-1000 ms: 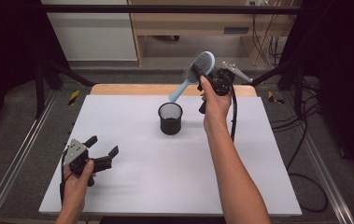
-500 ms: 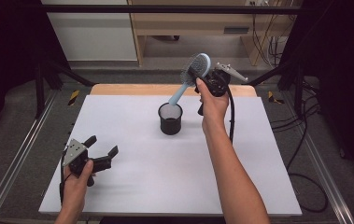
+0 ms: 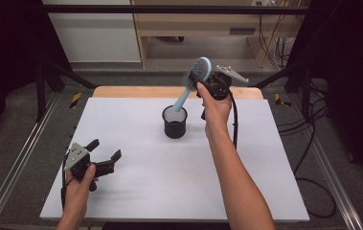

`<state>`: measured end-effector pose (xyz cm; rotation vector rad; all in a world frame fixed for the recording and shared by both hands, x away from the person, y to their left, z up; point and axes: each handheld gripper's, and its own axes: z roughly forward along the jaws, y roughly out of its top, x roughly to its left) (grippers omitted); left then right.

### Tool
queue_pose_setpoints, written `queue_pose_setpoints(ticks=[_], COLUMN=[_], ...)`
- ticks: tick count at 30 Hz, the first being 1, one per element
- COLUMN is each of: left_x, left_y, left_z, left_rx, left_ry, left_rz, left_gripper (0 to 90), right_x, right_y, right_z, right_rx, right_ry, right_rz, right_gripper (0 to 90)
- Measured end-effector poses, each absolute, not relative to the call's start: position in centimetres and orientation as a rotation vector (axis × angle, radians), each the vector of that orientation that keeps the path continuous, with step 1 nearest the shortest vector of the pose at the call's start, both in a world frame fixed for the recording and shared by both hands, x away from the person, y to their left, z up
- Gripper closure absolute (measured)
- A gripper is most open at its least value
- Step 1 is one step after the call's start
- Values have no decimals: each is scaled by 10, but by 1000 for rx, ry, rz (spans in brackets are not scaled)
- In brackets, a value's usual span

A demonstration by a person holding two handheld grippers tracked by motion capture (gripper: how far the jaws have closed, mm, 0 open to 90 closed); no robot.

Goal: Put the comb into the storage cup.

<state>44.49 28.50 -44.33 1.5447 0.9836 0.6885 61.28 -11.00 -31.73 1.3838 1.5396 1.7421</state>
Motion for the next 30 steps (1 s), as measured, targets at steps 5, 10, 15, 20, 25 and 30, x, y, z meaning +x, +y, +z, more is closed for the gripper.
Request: queue_pose_setpoints(ticks=[5, 10, 15, 20, 25, 30], left_x=[445, 445, 445, 445, 445, 445], left_y=[286, 286, 286, 286, 286, 286], left_z=[-443, -443, -443, -443, -443, -443], left_rx=[1545, 1546, 1545, 1543, 1541, 1539], left_ry=[982, 984, 983, 982, 982, 985], left_rz=[689, 691, 691, 691, 691, 688], left_gripper=[25, 25, 25, 25, 25, 25], right_x=[613, 612, 612, 612, 613, 614], right_y=[-106, -104, -103, -100, -97, -96], right_z=[-320, -323, -327, -331, -335, -340], right_rx=[1377, 1373, 1368, 1367, 1363, 1367], right_ry=[1564, 1592, 1626, 1643, 1658, 1666], right_rz=[1722, 1705, 1691, 1682, 1669, 1659], right_gripper=[527, 526, 525, 524, 523, 522])
